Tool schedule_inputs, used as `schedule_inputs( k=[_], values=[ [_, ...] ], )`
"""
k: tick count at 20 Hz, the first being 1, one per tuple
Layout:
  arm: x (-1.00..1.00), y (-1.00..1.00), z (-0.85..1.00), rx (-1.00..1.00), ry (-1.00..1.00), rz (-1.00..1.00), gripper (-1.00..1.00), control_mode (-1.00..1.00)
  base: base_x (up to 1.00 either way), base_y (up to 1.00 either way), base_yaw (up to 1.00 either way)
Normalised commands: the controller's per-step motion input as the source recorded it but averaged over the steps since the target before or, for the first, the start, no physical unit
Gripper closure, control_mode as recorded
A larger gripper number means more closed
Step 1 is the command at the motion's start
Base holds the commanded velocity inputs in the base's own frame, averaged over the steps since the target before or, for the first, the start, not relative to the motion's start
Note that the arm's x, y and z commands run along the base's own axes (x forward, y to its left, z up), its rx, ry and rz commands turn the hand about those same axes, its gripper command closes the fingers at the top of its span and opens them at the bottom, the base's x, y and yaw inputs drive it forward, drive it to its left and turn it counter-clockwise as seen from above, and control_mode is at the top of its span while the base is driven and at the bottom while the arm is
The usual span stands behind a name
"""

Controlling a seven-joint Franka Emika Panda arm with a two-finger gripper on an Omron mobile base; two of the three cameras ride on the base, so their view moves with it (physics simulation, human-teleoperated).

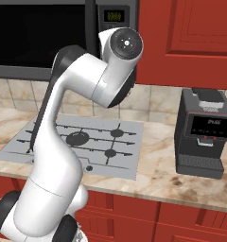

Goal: Pick the potato from the counter and place it in the microwave. Then turn on the microwave.

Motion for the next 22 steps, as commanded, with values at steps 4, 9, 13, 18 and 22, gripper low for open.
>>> schedule_inputs(
  k=[4, 9, 13, 18, 22],
  values=[
    [0.11, 0.0, -0.07, 0.08, 0.0, 0.0, 1.0, -1.0, 0.0, 0.0, 0.0],
    [0.12, 0.0, -0.07, 0.11, 0.0, 0.0, 1.0, -1.0, 0.0, 0.0, 0.0],
    [0.18, 0.0, -0.05, 0.11, 0.0, 0.0, 1.0, -1.0, 0.0, 0.0, 0.0],
    [0.16, 0.0, -0.07, 0.08, 0.0, 0.0, 1.0, -1.0, 0.0, 0.0, 0.0],
    [0.12, 0.0, -0.09, 0.06, 0.0, 0.0, 1.0, -1.0, 0.0, 0.0, 0.0]
  ],
)
